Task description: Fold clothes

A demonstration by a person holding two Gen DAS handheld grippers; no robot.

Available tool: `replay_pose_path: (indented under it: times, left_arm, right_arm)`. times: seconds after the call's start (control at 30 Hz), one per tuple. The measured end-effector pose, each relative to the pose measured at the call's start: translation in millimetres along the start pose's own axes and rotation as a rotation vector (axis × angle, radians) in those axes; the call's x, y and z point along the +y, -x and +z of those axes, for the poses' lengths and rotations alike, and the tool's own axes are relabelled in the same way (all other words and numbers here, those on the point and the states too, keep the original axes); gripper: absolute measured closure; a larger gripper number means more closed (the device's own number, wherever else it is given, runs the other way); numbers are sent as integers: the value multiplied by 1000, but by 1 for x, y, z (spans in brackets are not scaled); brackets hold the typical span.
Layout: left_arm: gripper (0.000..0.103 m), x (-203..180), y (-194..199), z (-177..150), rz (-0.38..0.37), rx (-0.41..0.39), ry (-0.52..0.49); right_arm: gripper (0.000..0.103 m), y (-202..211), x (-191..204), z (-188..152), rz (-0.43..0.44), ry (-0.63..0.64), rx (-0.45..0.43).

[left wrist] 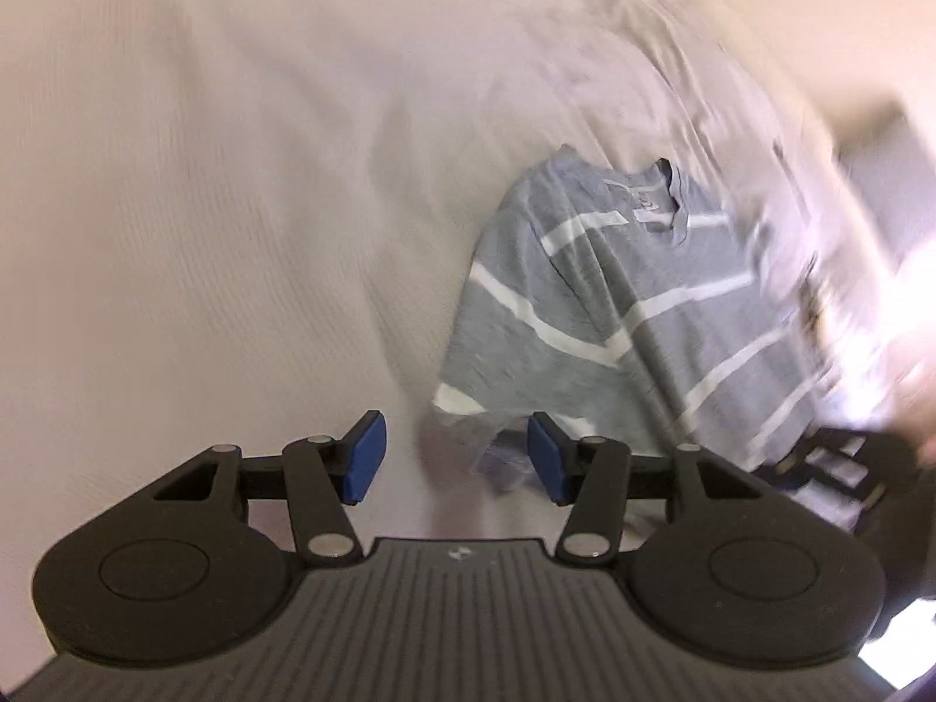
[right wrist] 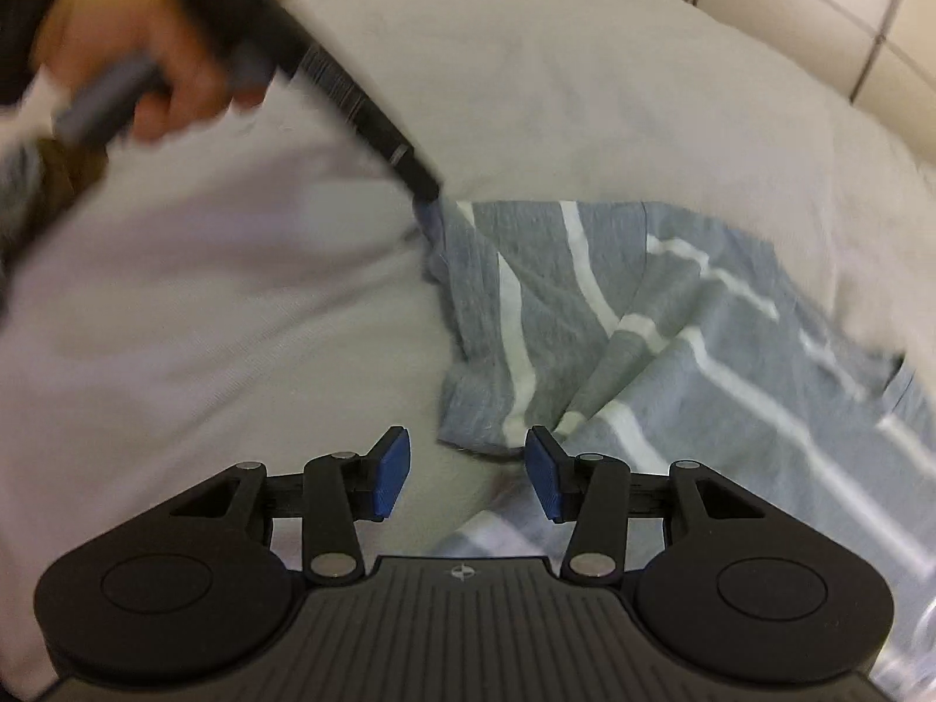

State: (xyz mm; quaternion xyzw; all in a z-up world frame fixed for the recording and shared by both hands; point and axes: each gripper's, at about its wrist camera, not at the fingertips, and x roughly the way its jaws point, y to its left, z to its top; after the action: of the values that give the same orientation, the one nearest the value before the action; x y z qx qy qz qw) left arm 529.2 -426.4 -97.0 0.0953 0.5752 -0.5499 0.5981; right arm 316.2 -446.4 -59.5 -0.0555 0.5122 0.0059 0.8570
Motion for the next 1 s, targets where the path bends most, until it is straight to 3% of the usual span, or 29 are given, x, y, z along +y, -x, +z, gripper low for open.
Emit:
replay_pose_path:
  times: [0.13,0.2,0.27,0.33,0.37,0.4,0.43,0.57,0.67,0.7,0.8,0.9,1.0]
  left_arm:
    - [78,6,-19,1,-57,34,66]
    - [100,10,-19,3,-71,32,101]
    - [103,12,-14,6,-76,13,104]
    - [103,12,-1,8,-48,-23,82]
    - [103,12,6,9,-38,-39,78]
    - [103,14,13,10,-30,-55,76]
    - [103,15,18,11,-21,-67,73]
    - [101,25,25,14,41,-65,64]
    - [93,33,33,14,75,-86,77]
    - [85,37,38,14,72,-104,96]
    - [75,45,47,12,66,-141,147]
    - [66,45,39,12,45,-122,176]
    - [67,44,21,15,31,-100,209]
  right_arm:
    - [57,-16,17,-3,-101,212,37]
    - [57,-23,25,-7,-132,318,47]
    - [57,-29,33,-12,-160,420,55]
    - [59,-31,36,-13,-166,467,51]
    - [68,-31,36,-12,-161,474,50]
    - [95,-31,35,-11,-143,453,51]
    - [102,-30,34,-9,-126,432,49]
    - [100,-19,42,7,-52,374,-13]
    - [98,-23,47,17,-24,331,-16]
    - [95,-24,47,19,-22,318,-11]
    - [90,-21,46,21,2,277,-11]
    - [79,-18,48,18,7,262,-18]
    - [77,-23,52,17,-9,264,-13]
